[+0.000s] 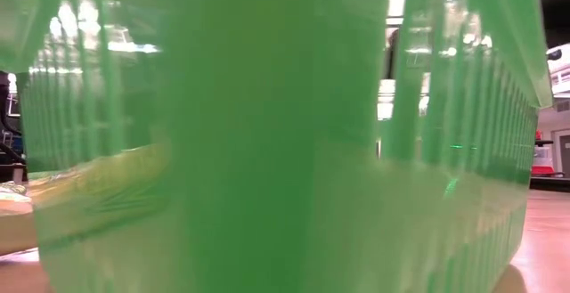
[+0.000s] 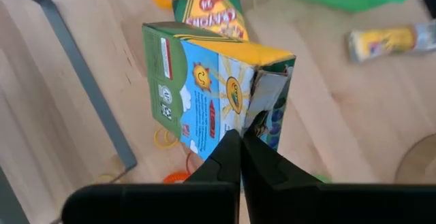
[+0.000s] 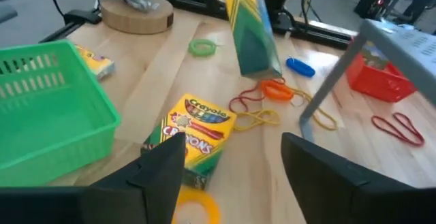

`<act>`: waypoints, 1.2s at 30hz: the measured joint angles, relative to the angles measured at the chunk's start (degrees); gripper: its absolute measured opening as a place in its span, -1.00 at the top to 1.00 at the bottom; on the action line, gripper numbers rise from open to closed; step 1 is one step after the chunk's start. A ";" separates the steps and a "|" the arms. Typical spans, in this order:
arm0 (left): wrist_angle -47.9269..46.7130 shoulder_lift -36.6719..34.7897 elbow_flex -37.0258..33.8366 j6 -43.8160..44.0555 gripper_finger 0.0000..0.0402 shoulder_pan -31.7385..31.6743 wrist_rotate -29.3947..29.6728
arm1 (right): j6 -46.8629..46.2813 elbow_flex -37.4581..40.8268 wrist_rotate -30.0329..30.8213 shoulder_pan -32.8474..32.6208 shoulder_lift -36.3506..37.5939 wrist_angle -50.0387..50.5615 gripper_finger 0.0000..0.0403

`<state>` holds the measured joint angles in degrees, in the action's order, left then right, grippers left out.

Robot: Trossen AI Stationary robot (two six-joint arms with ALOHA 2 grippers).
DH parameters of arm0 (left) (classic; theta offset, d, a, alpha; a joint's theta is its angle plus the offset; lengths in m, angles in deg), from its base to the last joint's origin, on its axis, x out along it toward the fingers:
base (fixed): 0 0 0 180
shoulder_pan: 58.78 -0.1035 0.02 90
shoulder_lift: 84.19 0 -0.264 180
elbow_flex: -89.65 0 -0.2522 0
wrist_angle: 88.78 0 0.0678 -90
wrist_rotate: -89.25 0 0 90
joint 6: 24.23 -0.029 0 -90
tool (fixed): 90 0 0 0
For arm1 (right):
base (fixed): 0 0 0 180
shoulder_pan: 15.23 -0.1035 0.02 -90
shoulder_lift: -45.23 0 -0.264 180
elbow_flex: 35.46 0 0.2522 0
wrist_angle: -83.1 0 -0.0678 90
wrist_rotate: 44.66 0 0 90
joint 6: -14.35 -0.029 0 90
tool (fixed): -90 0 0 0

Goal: Pick & Place Office Desk Supplies
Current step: Put the yellow crayon box into the red basket

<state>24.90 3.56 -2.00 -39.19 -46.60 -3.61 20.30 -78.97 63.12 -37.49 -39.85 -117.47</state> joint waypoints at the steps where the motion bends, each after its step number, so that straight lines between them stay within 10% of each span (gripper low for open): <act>1: 0.01 0.00 0.44 0.02 1.00 -0.42 -0.80 | 0.41 -1.46 0.00 0.00 -1.55 -0.21 -0.30; 11: -2.11 0.00 1.92 0.30 1.00 -3.45 -6.26 | 5.44 -15.89 2.77 2.15 -11.81 6.84 -0.32; 36: -0.71 0.00 1.90 0.63 1.00 -3.71 -7.10 | 8.64 -17.06 0.99 5.28 -11.78 2.47 -0.32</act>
<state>24.19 3.56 -0.10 -38.56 -50.31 -10.70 28.94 -96.02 64.11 -32.20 -51.63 -115.00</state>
